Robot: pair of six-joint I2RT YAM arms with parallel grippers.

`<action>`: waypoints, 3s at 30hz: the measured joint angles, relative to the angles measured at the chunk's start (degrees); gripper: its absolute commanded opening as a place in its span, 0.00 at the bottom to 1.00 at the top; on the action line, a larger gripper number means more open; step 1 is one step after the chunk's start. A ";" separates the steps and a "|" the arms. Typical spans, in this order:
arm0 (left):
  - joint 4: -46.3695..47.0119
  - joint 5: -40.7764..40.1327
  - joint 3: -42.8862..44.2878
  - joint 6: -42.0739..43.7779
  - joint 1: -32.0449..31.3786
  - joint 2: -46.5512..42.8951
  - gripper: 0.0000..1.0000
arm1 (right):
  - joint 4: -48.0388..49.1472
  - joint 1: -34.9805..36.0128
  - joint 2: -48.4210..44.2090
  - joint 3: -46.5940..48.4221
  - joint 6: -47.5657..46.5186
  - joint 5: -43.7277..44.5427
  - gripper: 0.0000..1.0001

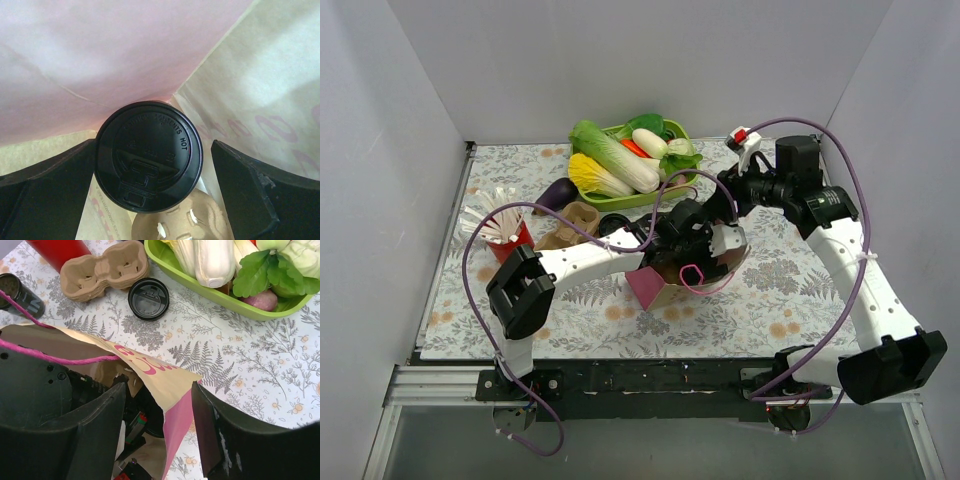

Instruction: Pack the takeout coffee

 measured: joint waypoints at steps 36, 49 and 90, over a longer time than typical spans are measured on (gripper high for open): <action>-1.09 6.43 2.78 -10.12 5.01 0.81 0.98 | 8.81 -11.06 -3.04 -1.42 0.66 0.98 0.87; -2.69 7.82 4.31 -13.60 6.05 0.94 0.98 | 1.20 -11.61 -7.30 -1.44 0.48 -5.38 0.87; -9.20 21.31 7.04 -18.82 8.81 1.03 0.97 | 6.12 -11.58 -2.43 -11.78 10.40 -7.13 0.83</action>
